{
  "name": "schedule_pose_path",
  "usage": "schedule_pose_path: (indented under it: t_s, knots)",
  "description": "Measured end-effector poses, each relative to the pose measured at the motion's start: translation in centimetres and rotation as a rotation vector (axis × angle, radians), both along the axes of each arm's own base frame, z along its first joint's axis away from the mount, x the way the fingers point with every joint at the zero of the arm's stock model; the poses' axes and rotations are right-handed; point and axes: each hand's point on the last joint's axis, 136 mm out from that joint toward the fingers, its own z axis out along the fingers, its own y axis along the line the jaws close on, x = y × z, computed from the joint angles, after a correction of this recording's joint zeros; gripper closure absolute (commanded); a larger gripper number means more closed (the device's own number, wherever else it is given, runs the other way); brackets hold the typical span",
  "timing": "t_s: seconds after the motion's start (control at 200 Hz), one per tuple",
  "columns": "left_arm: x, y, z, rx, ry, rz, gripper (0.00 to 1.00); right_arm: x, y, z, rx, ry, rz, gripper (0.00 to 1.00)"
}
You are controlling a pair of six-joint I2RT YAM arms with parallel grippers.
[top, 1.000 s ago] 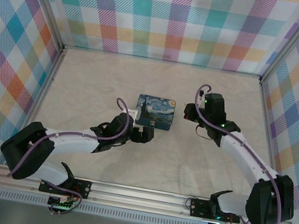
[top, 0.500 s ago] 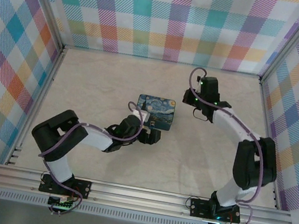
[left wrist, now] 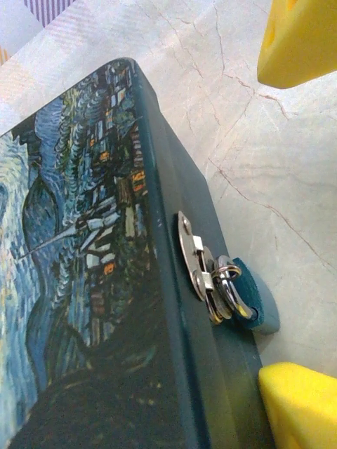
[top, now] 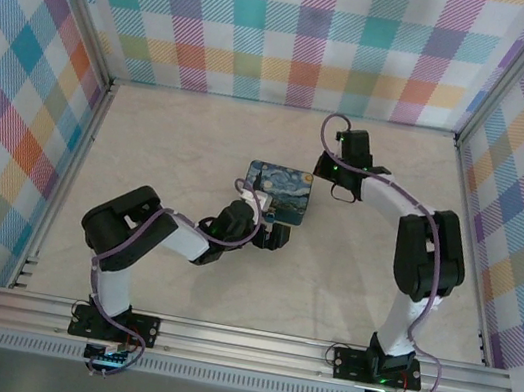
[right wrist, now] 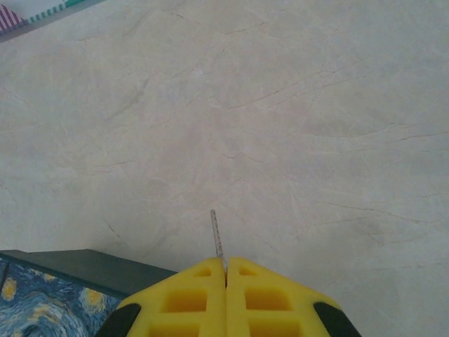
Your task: Unlock the padlock with the key
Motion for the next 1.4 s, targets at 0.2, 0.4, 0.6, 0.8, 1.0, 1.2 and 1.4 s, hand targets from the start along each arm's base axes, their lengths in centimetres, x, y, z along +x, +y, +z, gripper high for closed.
schedule_pose_path:
  t_s: [0.2,0.4,0.6,0.8,1.0,1.2,1.4]
  knots:
    - [0.2,-0.8,-0.1,0.006,-0.021,-0.039,0.06,-0.2,0.4,-0.8,0.01,0.022,0.017,1.0]
    - [0.2,-1.9,-0.2,-0.006,-0.034,-0.087,0.17,-0.5,1.1,-0.9,0.022,0.027,0.039,1.0]
    - [-0.3,-3.3,0.1,-0.048,-0.025,-0.16,0.16,-0.9,1.2,-1.5,0.021,0.032,0.042,1.0]
    - [-0.9,-4.1,0.7,-0.101,-0.005,-0.199,0.16,-0.8,1.3,-1.6,0.027,0.019,0.044,1.0]
    - [-0.7,-3.4,1.3,-0.189,0.027,-0.174,0.13,-0.8,1.3,-1.7,0.03,0.014,0.046,1.0]
    - [-0.1,-1.9,1.2,-0.227,0.044,-0.121,0.12,-0.8,1.3,-1.6,0.034,0.005,0.047,1.0]
    - [0.3,-1.4,1.3,-0.25,0.049,-0.097,0.1,-0.9,1.3,-1.6,0.036,0.006,0.049,1.0]
